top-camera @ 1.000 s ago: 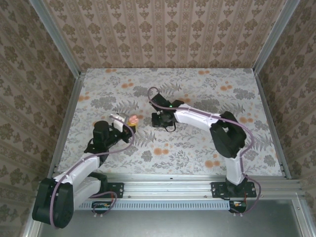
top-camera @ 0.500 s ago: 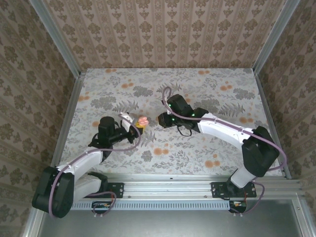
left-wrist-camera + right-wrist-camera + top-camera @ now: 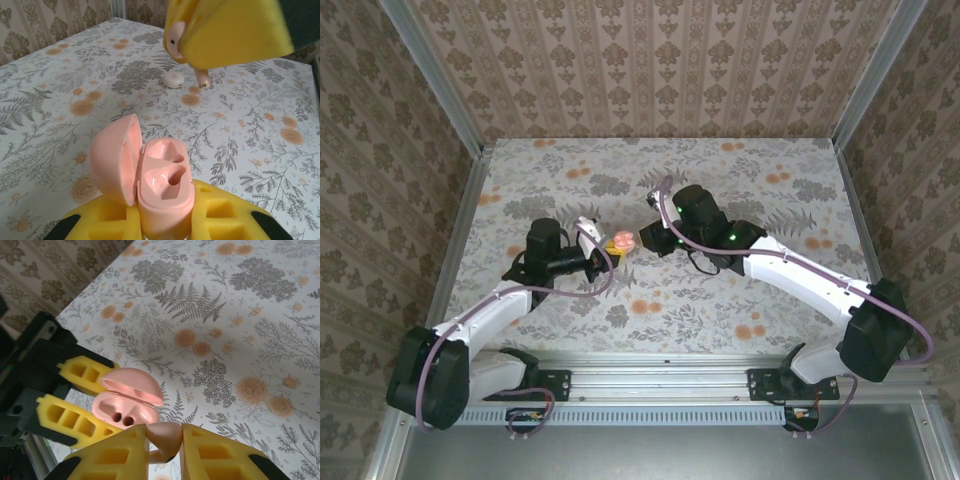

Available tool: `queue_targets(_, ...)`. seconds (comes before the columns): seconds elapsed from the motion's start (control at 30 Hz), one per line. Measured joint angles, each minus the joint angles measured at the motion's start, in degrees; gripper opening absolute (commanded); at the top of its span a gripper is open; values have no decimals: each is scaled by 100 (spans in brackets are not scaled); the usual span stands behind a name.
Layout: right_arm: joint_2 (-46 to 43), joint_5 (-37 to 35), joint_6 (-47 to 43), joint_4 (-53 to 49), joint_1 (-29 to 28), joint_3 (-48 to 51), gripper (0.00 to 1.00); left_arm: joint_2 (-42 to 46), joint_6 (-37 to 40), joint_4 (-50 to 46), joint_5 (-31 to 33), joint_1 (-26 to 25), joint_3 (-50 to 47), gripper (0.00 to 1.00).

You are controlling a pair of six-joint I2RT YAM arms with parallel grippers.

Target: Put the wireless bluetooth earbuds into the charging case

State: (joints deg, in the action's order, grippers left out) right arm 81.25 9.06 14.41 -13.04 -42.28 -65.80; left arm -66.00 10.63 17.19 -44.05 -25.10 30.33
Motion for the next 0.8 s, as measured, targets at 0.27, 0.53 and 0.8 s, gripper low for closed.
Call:
queue_targets(0.27,-2,-57,-299,118,-313,0,21,-149,13,-13,-251,0,11,14)
queue_targets(0.53,127,-92,-509,129,-374,-26,21,-151,13,-11,-295,-7,15,14)
queue_targets(0.8,315,-94,-551,138,-426,-66,21,-149,11,-13,-293,-11,20,14)
